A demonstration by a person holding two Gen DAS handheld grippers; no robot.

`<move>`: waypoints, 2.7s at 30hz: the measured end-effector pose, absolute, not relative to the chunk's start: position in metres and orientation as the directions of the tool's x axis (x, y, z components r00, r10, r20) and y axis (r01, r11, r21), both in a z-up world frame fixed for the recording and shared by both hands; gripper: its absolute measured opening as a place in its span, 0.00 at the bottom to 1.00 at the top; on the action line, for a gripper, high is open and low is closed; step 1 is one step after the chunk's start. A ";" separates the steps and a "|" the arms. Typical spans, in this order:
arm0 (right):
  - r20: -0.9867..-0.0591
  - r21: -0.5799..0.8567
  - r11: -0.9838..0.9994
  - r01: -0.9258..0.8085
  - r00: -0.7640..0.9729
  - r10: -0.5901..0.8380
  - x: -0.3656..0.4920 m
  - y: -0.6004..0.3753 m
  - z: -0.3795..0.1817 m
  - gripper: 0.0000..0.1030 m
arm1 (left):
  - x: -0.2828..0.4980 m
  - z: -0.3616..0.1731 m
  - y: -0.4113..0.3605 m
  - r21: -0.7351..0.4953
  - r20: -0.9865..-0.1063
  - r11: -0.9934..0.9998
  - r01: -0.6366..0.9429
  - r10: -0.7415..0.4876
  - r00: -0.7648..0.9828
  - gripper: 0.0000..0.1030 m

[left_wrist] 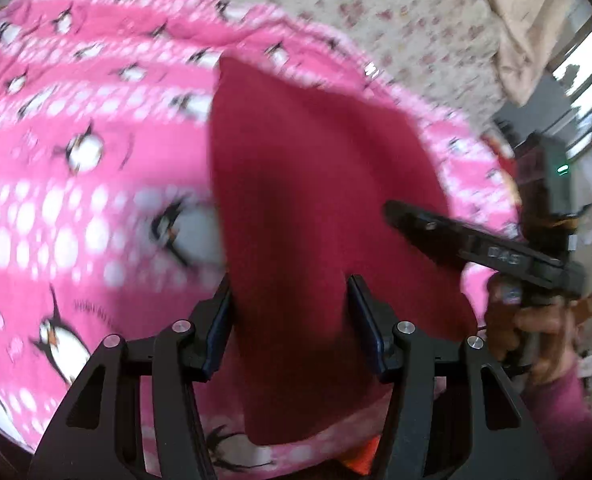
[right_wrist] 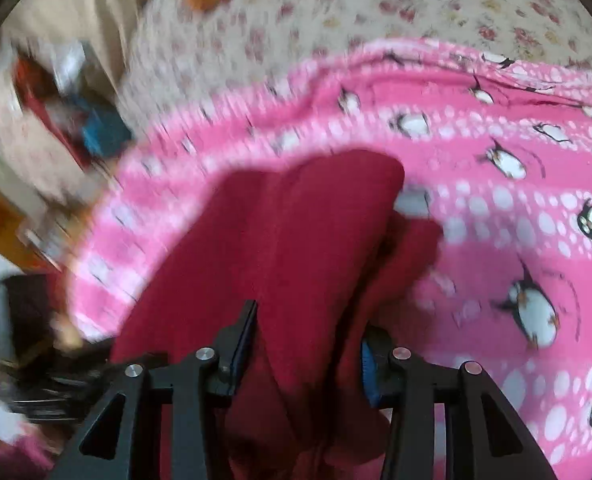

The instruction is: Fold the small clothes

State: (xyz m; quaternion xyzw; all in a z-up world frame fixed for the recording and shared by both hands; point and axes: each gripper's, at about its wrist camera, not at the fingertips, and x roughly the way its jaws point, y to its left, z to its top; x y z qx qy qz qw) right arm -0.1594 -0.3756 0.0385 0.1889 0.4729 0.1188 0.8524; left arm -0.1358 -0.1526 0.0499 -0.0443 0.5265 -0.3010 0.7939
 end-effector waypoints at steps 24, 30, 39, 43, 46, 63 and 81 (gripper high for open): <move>-0.821 -0.054 0.996 -0.067 0.571 -0.006 -0.220 -0.286 0.052 0.50 | -0.185 0.074 -0.083 -0.149 -0.721 0.921 0.359 -0.350 0.598 0.69; -0.823 -0.017 0.998 -0.058 0.567 0.019 -0.233 -0.285 0.060 0.50 | -0.199 0.081 -0.085 -0.131 -0.699 0.917 0.377 -0.355 0.621 0.69; -0.794 0.165 0.985 0.056 0.599 0.099 -0.246 -0.295 0.076 0.56 | -0.225 0.096 -0.096 -0.079 -0.652 0.908 0.411 -0.359 0.668 0.69; -0.794 0.158 0.985 0.065 0.601 0.088 -0.252 -0.294 0.078 0.58 | -0.238 0.103 -0.103 -0.053 -0.626 0.899 0.434 -0.369 0.687 0.69; -0.786 0.173 0.982 0.075 0.612 0.091 -0.258 -0.295 0.083 0.64 | -0.246 0.110 -0.107 -0.035 -0.607 0.891 0.452 -0.378 0.699 0.69; -0.719 0.200 0.977 0.072 0.689 0.096 -0.295 -0.299 0.114 0.67 | -0.268 0.127 -0.118 0.006 -0.576 0.884 0.467 -0.379 0.725 0.69; -0.688 0.124 0.991 0.056 0.724 0.045 -0.280 -0.317 0.107 0.73 | -0.204 0.121 -0.145 0.009 -0.643 0.924 0.381 -0.287 0.710 0.69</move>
